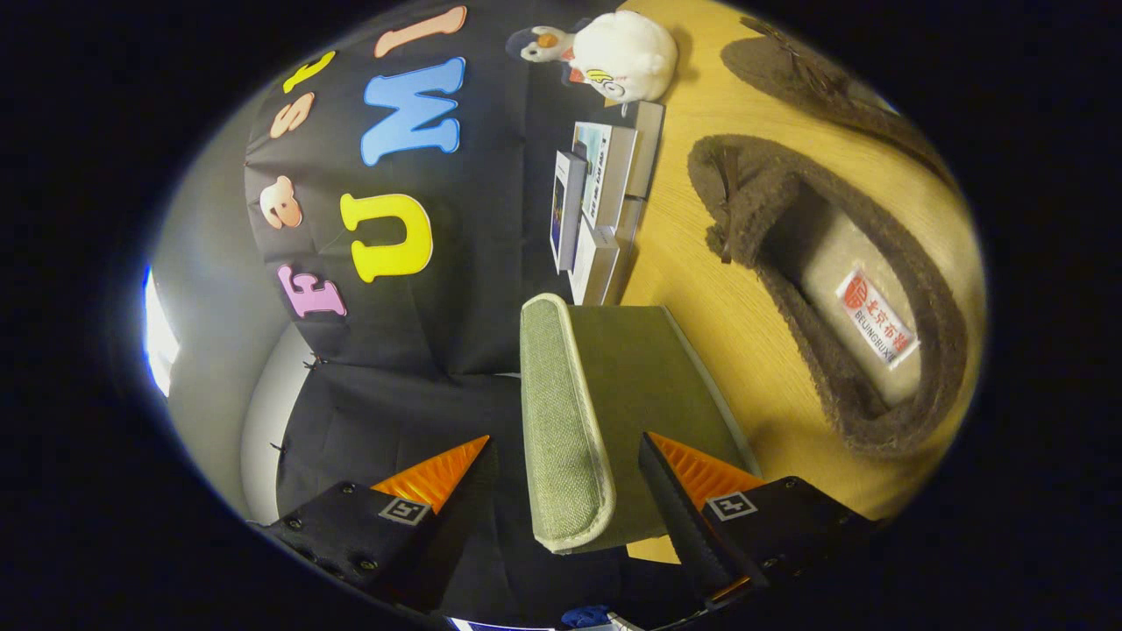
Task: Open the storage box then place both shoes into the box .Put the left shoe in first, then the right shoe, with the right side of both shoes facing outward in a uniform manner.
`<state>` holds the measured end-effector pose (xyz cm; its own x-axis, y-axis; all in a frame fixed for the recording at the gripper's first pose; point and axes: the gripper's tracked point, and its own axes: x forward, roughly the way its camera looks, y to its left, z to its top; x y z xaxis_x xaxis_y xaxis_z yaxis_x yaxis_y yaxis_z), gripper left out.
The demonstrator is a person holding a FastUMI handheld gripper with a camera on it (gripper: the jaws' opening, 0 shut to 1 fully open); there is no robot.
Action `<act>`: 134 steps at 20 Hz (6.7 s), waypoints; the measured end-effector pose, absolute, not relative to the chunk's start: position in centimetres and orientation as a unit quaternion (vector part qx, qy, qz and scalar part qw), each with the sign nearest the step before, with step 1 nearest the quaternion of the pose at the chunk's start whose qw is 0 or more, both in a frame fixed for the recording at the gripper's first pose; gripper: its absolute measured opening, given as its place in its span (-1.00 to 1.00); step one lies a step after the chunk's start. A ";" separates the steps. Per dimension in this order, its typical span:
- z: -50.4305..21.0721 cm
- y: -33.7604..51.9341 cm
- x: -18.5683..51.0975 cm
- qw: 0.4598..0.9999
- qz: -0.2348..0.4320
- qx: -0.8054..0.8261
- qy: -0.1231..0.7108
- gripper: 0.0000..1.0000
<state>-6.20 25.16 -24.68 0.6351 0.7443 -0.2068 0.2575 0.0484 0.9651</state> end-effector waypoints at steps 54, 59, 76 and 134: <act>-2.9 43.7 -4.4 0.763 0.363 0.373 0.383 -1.00; -3.4 47.5 -5.1 0.757 0.371 0.364 0.396 -1.00; -7.5 40.1 -2.3 0.834 0.330 0.265 0.353 0.94; -39.0 10.7 -4.0 0.826 0.099 0.112 0.543 0.01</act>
<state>-4.00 10.70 -39.03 0.3899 0.2857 -0.8754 -0.0414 0.9551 0.2933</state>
